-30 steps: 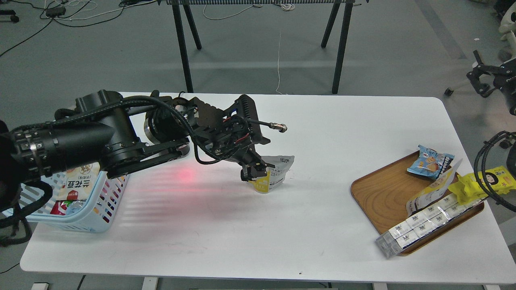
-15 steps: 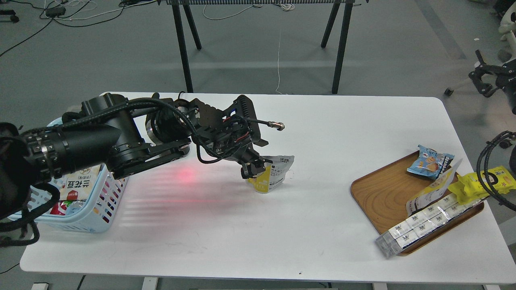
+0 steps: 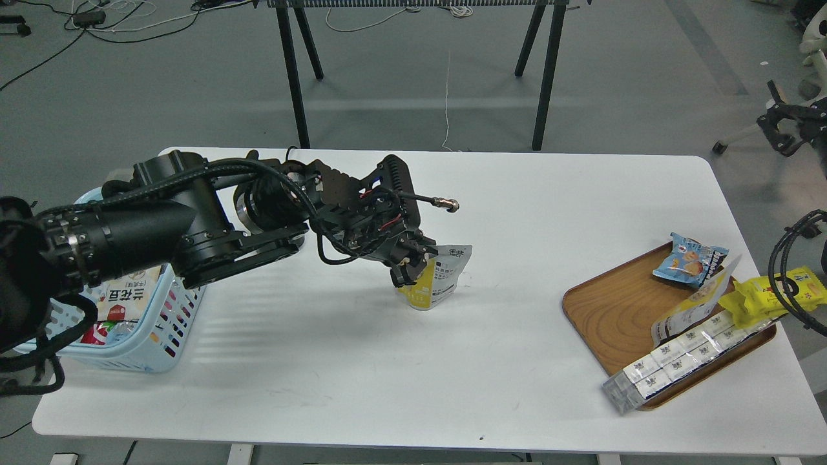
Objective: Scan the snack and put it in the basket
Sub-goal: 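Reach the left gripper over and grasp the yellow pouch, then move the pouch with the left gripper over the barcode scanner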
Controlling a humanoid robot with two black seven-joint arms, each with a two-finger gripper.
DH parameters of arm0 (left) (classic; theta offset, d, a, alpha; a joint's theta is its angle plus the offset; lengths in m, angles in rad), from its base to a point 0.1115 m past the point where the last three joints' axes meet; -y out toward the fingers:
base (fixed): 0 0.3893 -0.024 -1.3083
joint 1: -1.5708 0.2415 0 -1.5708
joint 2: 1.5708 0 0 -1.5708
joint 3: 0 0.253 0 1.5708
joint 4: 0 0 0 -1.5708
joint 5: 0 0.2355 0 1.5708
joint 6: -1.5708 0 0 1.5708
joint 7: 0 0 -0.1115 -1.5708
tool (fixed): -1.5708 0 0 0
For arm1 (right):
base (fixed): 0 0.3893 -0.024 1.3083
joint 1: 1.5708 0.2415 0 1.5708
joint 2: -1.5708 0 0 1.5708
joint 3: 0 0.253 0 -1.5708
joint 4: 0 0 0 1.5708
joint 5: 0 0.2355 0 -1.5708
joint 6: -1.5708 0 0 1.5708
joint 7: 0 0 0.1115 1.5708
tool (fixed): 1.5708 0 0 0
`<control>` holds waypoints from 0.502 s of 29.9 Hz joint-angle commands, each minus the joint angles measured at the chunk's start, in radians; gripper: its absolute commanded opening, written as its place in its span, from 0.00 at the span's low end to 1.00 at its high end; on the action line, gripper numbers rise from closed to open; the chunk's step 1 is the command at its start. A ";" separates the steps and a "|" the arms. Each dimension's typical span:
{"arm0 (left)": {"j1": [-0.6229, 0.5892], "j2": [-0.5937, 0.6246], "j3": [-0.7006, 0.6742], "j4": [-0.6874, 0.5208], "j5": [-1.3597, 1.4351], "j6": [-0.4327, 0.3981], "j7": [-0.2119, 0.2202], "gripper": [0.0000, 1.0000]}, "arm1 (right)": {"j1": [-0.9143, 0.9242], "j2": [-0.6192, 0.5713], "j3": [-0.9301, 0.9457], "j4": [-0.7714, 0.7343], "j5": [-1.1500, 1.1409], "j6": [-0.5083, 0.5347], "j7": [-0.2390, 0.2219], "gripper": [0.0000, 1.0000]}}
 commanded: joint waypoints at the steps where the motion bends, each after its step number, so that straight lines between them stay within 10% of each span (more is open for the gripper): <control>1: 0.001 0.008 -0.009 -0.016 0.000 0.007 -0.002 0.03 | 0.001 -0.005 0.000 0.000 0.000 0.000 0.000 0.99; 15: 0.003 0.279 -0.080 -0.307 0.000 0.006 -0.012 0.01 | 0.002 -0.008 0.015 -0.008 0.000 0.000 0.000 0.99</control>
